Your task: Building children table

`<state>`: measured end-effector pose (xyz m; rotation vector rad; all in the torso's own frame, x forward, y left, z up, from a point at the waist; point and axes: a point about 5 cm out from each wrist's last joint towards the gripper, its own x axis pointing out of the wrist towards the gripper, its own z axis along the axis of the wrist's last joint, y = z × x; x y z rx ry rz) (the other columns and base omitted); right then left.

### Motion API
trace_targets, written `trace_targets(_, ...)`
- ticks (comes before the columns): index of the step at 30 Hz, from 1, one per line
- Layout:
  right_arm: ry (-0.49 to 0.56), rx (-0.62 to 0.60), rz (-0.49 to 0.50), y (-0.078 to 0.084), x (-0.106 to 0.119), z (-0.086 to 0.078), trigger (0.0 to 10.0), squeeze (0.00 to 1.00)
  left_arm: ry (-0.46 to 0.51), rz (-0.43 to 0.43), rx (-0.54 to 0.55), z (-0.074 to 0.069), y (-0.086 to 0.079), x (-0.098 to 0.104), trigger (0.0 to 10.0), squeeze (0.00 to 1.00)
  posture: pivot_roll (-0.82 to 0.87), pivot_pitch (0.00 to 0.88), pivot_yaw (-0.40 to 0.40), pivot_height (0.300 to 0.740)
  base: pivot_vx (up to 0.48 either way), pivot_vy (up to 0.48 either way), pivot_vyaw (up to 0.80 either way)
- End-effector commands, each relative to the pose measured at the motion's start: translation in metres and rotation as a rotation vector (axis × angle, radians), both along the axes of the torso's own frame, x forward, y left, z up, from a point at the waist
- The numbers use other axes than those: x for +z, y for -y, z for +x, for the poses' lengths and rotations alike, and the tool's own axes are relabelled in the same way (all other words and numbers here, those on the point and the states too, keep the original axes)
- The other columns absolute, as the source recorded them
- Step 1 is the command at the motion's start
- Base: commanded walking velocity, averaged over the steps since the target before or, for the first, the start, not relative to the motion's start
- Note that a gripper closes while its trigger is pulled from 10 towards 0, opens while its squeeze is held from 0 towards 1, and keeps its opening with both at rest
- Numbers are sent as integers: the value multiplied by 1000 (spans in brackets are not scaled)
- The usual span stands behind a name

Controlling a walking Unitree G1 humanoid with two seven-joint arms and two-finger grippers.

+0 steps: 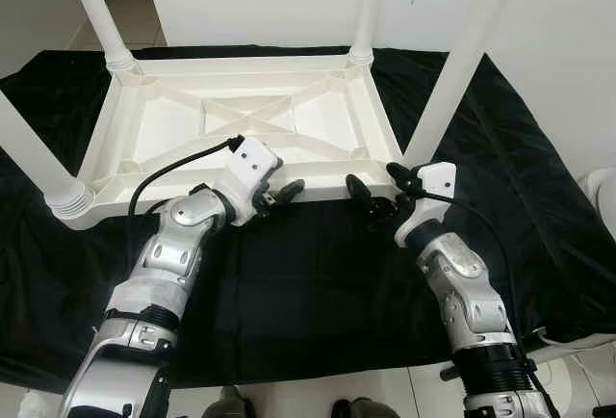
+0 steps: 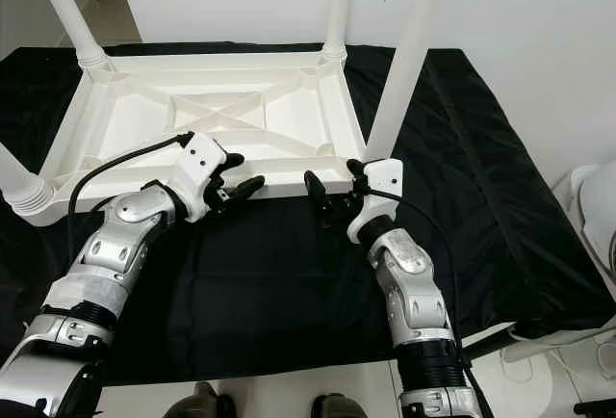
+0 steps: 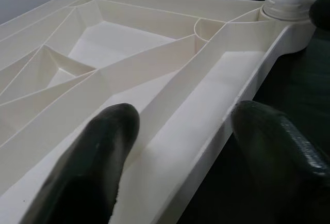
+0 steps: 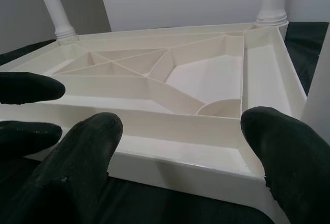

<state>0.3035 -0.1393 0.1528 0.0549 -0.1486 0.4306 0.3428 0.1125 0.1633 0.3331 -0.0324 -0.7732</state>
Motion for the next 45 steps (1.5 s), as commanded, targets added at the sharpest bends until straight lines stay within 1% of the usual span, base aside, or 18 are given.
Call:
trace_targets(1,2,-4,2,-1,-1,-1,10000,0,-34,53,-14,-1,-2,-11,10000,945,-86,76,32,740,0,0,0)
trace_targets(2,5,-8,-1,0,-1,-1,10000,0,-40,93,8,1,-5,-15,10000,0,-88,75,31,740,0,0,0)
trace_targets(7,8,-10,-10,1,0,-1,10000,0,-92,170,99,10,-16,-26,10000,0,-93,73,34,740,0,0,0)
trace_targets(13,5,-19,-14,3,-1,-1,10000,0,-165,215,222,17,-35,-35,10000,0,-93,75,39,740,0,0,0)
trace_targets(19,3,-23,-17,3,-3,-1,10000,0,-170,200,274,22,-49,-30,10000,0,-88,74,38,740,0,0,0)
trace_targets(23,3,-23,-20,3,-3,0,10000,0,-172,181,261,22,-51,-29,10000,0,-86,74,37,740,0,0,0)
trace_targets(24,4,-23,-20,3,-3,0,10000,0,-175,174,255,21,-51,-29,8235,0,-85,73,37,740,0,0,0)
trace_targets(27,4,-23,-21,3,-3,0,10000,0,-178,171,251,21,-51,-29,8235,0,-85,74,36,740,0,0,0)
trace_targets(28,5,-23,-23,3,-2,0,10000,0,-178,170,250,20,-50,-29,6000,0,-84,74,37,740,0,0,0)
trace_targets(29,5,-24,-25,3,-2,1,10000,0,-178,160,247,20,-48,-30,2667,0,-84,76,35,740,0,0,0)
trace_targets(30,5,-26,-27,4,-2,1,10000,0,-177,151,240,20,-44,-30,1569,0,-85,77,34,740,0,0,0)
trace_targets(34,5,-27,-28,5,-3,1,10000,0,-175,144,232,19,-41,-30,1569,0,-85,77,34,740,0,0,0)
trace_targets(35,3,-27,-29,5,-3,1,10000,0,-170,141,223,18,-36,-30,1255,0,-85,77,34,740,0,0,0)
trace_targets(37,3,-26,-31,5,-3,0,10000,0,-161,135,187,14,-22,-33,1373,0,-87,81,30,740,0,0,0)
trace_targets(38,3,-26,-31,5,-3,0,10000,0,-161,135,187,14,-22,-33,1373,0,-87,81,30,740,0,0,0)
trace_targets(39,3,-25,-32,5,-3,0,10000,0,-159,132,166,12,-15,-34,1490,0,-88,82,30,740,0,0,0)
trace_targets(41,3,-23,-33,4,-3,0,10000,0,-158,124,131,7,-4,-35,941,0,-87,83,29,740,0,0,0)
trace_targets(45,2,-22,-35,4,-4,0,10000,0,-147,118,91,2,7,-35,1137,0,-88,87,28,740,0,0,0)
